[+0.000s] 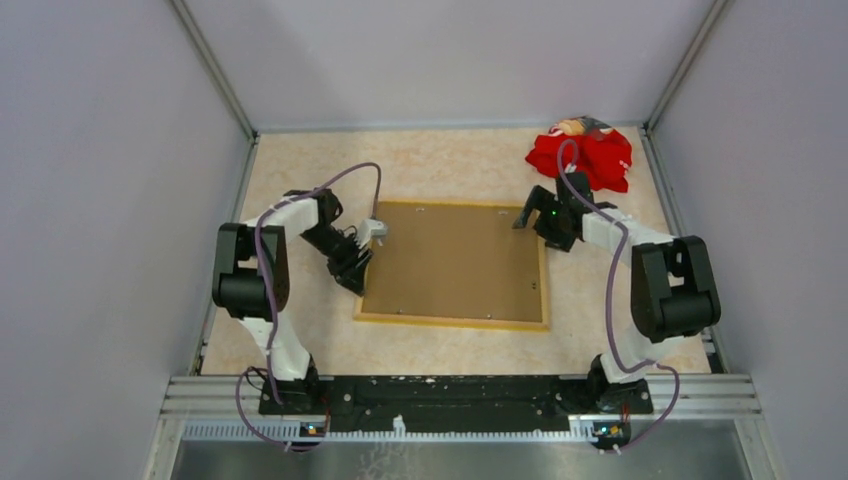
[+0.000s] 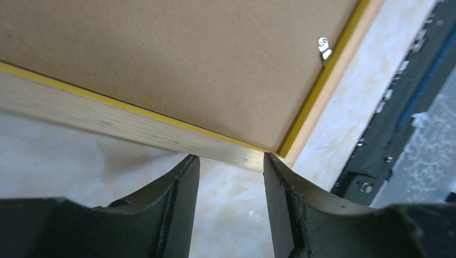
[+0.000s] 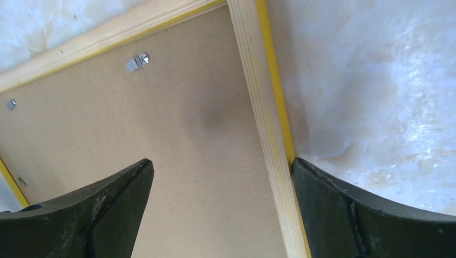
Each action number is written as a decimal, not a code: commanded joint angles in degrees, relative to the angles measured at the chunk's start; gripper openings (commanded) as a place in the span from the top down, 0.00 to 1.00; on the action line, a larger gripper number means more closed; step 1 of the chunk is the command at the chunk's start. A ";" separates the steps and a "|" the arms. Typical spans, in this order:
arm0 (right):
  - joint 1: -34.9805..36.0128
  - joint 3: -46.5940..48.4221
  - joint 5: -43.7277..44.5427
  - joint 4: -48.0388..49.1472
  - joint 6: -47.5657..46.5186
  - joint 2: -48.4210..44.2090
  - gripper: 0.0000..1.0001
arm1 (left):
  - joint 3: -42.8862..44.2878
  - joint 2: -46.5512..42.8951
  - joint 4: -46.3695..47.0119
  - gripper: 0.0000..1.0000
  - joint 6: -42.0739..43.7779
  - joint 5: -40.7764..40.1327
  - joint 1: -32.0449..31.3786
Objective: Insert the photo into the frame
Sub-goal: Adjust the photo frame at the center of the board.
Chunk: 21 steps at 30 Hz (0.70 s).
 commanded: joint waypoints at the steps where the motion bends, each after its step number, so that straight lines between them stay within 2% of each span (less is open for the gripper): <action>1: 0.93 6.10 2.90 -3.73 -1.73 -2.94 0.01 | 2.57 -2.32 -6.15 0.46 4.79 11.99 -0.08; 3: 0.92 6.82 5.18 -4.78 -3.00 -5.52 0.01 | 5.67 -0.89 -5.96 0.47 2.82 12.86 1.73; 8: 1.71 8.03 8.48 -6.40 -4.01 -10.01 0.01 | 15.83 6.71 -0.63 0.53 -9.72 13.97 7.28; 13: 8.46 7.54 4.92 -1.01 -4.15 -10.61 0.01 | 16.78 11.11 4.03 0.54 -16.28 16.10 7.24; 17: 15.47 9.60 -4.34 5.93 -4.82 -4.96 0.04 | 16.02 12.88 5.50 0.56 -17.77 16.05 7.04; 21: 21.92 15.02 -7.88 9.19 -6.09 2.95 0.17 | 15.27 13.58 6.68 0.63 -18.52 15.57 7.00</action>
